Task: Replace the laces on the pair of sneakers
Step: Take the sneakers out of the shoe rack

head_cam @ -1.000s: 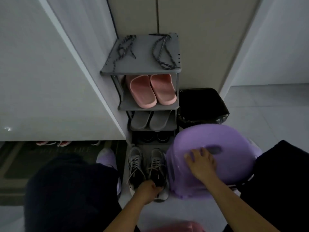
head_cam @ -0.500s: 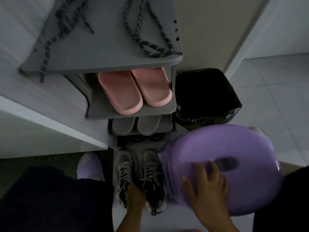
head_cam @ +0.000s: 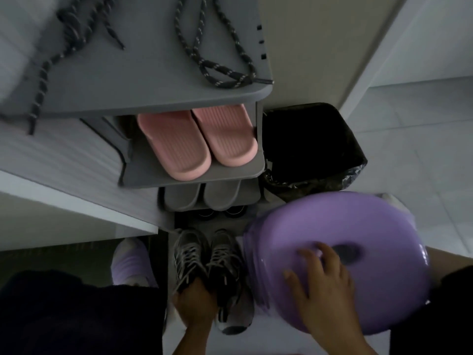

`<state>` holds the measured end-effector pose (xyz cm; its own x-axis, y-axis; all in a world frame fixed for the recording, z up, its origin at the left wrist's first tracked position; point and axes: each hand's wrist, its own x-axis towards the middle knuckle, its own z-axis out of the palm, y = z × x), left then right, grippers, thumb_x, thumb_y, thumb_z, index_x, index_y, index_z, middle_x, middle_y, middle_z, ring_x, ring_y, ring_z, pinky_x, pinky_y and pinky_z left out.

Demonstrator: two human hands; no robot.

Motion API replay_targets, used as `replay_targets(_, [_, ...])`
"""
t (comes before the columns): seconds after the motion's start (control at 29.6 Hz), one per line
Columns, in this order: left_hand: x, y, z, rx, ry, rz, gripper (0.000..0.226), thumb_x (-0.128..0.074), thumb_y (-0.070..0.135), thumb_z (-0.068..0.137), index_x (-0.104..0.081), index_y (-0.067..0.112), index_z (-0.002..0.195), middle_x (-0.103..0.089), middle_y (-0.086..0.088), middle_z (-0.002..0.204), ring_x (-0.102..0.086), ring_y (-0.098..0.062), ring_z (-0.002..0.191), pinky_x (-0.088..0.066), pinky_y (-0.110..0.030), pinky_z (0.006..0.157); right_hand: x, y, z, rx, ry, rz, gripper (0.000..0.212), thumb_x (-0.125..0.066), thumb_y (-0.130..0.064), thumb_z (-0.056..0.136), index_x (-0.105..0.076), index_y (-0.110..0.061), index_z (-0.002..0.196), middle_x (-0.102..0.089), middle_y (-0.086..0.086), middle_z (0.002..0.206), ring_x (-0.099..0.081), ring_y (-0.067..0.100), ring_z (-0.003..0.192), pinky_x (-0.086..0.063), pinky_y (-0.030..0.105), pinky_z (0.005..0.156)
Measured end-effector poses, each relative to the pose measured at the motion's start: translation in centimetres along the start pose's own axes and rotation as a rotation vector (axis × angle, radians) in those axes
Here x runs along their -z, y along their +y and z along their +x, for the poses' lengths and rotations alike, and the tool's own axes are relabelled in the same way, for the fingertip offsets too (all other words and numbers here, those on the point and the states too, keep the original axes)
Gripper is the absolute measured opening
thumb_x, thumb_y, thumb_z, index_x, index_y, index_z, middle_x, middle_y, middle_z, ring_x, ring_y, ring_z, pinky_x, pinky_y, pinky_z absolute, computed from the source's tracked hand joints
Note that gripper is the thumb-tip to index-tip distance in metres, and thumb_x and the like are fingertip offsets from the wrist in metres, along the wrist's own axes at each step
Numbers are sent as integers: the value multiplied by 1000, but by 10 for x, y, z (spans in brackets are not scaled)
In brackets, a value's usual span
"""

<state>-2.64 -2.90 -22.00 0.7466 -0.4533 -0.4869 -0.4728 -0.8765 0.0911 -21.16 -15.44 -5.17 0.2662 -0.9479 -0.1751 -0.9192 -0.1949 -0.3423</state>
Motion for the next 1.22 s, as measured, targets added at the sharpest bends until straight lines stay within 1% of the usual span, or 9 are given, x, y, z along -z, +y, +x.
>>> replay_targets(0.17, [68,5,-27,-24,91,69,35,-57,35,80,-64,17,109,-66,-6,115,-56,-26,113,-34,-35,97,8,16,11,-99,-10,-47,46,-81,-28,65,-61,-5,100,-62,22,104,-62,43,88,-48,51,77])
replay_targets(0.3, [117,-7,-47,-89,-16,46,36,-44,43,86,-58,23,113,-62,0,118,-53,-22,114,-34,-33,97,15,16,10,-72,-102,-77,56,-48,-42,91,-36,-9,134,-61,9,122,-52,28,118,-24,41,109])
replay_targets(0.44, [184,-12,-84,-215,-37,-93,38,-40,44,92,-60,13,102,-64,-11,105,-58,-28,106,-36,-28,76,20,14,8,-14,-148,65,50,-45,-35,94,-31,-9,134,-64,11,112,-58,31,107,-40,37,92])
replay_targets(0.61, [242,-16,-124,-319,103,-169,51,-13,67,38,-34,24,56,-40,8,58,-61,-27,92,-29,-29,61,9,-8,-6,-6,-332,95,41,-39,-28,97,-30,-10,131,-66,12,105,-59,33,103,-44,38,84])
replay_targets(0.81, [237,5,-132,-387,345,-194,43,-22,63,50,-29,21,53,-44,2,50,-65,-25,86,-26,-28,68,-2,-44,-25,-8,-495,393,23,-32,-21,99,-54,-15,103,-60,10,111,-54,21,100,-41,28,92])
replay_targets(0.91, [225,18,-132,-352,364,-149,35,-35,54,63,-35,20,58,-67,-5,71,-65,-25,90,-33,-31,78,16,-42,-17,-208,-431,710,25,-37,-8,97,-53,-3,116,-62,15,111,-57,24,105,-38,21,77])
replay_targets(1.01, [206,36,-141,-402,353,-17,25,-54,42,62,-48,19,56,-65,-9,54,-65,-26,59,-43,-35,68,47,-21,-5,-245,-289,976,28,-38,-12,99,-62,2,99,-67,16,86,-62,29,84,-50,24,71])
replay_targets(1.08, [195,50,-150,-470,363,49,24,-56,42,57,-48,19,53,-60,-6,45,-61,-22,47,-45,-34,59,61,-15,-7,-194,-311,1048,33,-36,-22,99,-65,-14,87,-67,4,81,-61,14,79,-48,7,62])
replay_targets(1.22, [179,62,-161,-604,374,136,30,-61,46,45,-47,20,47,-50,-3,35,-51,-14,32,-43,-29,47,50,-12,-13,-29,-365,897,30,-33,-35,98,-60,-26,110,-63,-1,113,-53,10,110,-37,17,95])
